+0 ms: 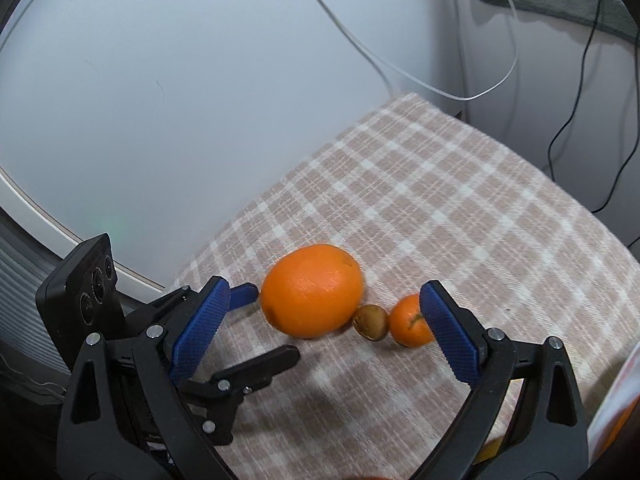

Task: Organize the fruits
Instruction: 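Move the right tool to the second large orange and grasp it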

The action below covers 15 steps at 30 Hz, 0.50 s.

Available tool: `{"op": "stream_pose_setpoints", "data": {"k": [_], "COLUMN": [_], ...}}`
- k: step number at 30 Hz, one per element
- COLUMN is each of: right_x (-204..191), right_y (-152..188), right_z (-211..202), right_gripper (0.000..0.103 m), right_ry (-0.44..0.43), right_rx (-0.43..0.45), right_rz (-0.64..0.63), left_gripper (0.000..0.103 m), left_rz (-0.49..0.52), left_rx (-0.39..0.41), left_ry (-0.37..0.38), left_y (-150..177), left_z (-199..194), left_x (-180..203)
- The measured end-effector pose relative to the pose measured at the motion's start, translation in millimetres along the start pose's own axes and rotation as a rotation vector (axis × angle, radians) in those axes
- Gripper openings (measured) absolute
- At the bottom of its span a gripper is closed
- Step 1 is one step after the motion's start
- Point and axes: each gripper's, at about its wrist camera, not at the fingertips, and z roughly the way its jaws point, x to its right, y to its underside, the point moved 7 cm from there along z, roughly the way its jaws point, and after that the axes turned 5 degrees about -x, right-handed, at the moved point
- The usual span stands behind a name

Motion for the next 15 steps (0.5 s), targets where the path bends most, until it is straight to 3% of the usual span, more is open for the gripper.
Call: {"op": "stream_pose_setpoints", "data": {"k": [15], "right_x": [-14], "right_y": [-1], "right_z": [34], "right_gripper": [0.091], "right_ry": [-0.031], "right_rx": [-0.081], "right_rz": [-0.046], "left_gripper": [0.068], "left_rz": [-0.017], "left_rx": [-0.021], "left_ry": [0.025], "left_y": [-2], "left_z": [13], "left_x": [-7]}}
